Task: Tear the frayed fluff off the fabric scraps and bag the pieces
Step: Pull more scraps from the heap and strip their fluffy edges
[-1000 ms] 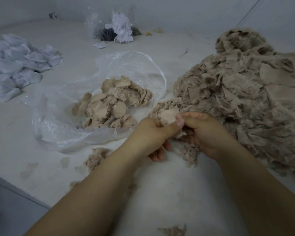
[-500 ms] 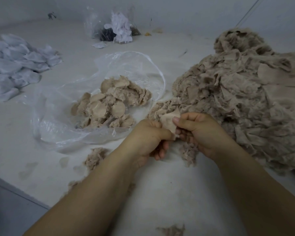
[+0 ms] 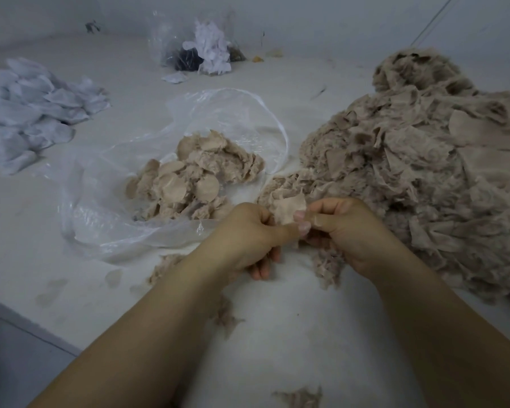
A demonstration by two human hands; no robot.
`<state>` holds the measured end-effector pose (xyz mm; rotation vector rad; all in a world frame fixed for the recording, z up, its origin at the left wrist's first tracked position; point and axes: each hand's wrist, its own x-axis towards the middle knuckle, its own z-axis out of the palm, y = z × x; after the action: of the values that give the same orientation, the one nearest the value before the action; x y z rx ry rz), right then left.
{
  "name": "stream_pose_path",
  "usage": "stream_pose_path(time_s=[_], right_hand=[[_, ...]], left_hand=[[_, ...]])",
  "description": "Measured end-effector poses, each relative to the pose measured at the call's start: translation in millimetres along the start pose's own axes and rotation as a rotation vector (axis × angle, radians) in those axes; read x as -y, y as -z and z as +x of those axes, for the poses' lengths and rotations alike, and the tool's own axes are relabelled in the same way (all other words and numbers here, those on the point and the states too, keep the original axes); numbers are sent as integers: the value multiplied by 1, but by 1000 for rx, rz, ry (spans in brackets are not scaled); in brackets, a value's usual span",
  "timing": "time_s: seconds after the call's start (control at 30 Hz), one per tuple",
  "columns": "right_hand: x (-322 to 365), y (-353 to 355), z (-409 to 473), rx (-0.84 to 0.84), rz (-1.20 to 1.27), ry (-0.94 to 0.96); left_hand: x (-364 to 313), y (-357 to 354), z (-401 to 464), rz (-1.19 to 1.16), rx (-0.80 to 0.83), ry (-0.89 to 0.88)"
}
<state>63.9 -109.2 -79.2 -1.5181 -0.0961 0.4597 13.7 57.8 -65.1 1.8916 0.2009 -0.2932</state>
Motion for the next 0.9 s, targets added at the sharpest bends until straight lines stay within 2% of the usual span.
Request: stream_pose_path(time_s=[0.1, 0.2, 0.33, 0.4, 0.63, 0.73, 0.8, 0.9], right_hand=[[2, 1, 0, -10, 14, -12], [1, 2, 1, -22, 19, -19], [0, 2, 1, -10, -2, -14], [0, 3, 0, 7, -6, -14], [4, 3, -2, 59, 2, -21], [4, 3, -3, 133, -43, -37], [2, 4, -1, 132, -98, -36], [1, 6, 0, 119, -123, -33]], left_hand=[[0, -3, 4, -58, -118, -69], [2, 6, 4, -137, -66, -22], [2, 22, -1, -50, 64, 45], [0, 23, -2, -16, 78, 49], [-3, 10, 9, -21, -72, -35], [-2, 11, 9, -70, -68, -48], [-3, 12, 12, -167, -100, -58], [-9, 19, 24, -553, -307, -111]])
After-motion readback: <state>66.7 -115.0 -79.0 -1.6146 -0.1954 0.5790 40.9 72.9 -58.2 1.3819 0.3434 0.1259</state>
